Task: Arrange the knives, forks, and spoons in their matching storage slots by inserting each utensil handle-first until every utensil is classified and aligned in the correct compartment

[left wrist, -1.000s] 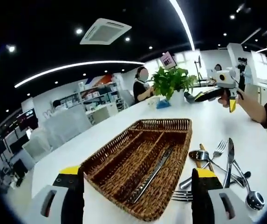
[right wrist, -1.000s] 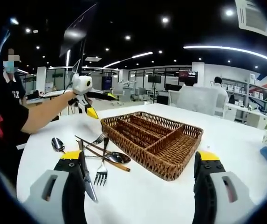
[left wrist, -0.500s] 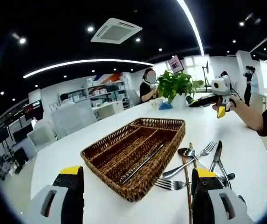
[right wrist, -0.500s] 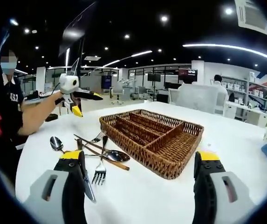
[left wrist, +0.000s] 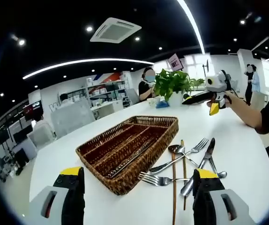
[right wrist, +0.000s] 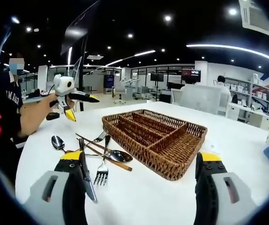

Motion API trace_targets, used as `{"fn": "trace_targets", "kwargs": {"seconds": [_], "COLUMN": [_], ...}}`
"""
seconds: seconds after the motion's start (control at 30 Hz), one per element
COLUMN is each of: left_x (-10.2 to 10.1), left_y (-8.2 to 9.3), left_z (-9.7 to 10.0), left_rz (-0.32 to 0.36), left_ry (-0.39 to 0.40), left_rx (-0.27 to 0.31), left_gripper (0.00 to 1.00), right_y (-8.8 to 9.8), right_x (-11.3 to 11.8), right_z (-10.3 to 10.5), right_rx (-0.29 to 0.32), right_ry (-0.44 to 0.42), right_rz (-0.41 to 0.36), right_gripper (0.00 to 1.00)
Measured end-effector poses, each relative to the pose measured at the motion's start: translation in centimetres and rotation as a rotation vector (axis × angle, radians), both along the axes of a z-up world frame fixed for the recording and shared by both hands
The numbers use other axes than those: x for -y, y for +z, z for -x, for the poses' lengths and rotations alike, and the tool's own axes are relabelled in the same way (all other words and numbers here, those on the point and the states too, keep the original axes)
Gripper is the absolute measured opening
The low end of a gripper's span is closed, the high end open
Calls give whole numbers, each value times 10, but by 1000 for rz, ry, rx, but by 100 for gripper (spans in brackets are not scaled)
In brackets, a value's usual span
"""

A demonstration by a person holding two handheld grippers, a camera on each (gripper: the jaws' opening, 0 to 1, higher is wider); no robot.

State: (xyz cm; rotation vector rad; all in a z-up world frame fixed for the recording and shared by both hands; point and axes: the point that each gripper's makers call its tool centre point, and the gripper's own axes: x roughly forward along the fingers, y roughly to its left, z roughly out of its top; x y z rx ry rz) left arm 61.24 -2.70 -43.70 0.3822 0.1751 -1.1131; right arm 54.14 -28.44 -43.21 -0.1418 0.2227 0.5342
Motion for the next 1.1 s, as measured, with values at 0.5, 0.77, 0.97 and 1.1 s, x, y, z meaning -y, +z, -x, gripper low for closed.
{"fn": "trace_targets", "kwargs": {"seconds": [0.5,0.77,0.97,1.1], "left_x": [-7,-26,-28,-30], "left_y": [-14,-13,-11,-12], "left_z": [-2,-12,-13,-14], "left_rz": [-5,4,17,15], "left_ry": [20,83,85,86], "left_rx": [-6,-32,-33,-33], "left_gripper": [100,100,100,100], "right_y": [0,-2,-4,-4], "right_x": [5,2,3,4], "right_z": [-2,-1,-2,-3], "right_rx": [7,3,1,1], "right_ry": [-25,-13,-17,-20], "right_rz": [19,23,22,21], "right_gripper": [99,99,99,99]}}
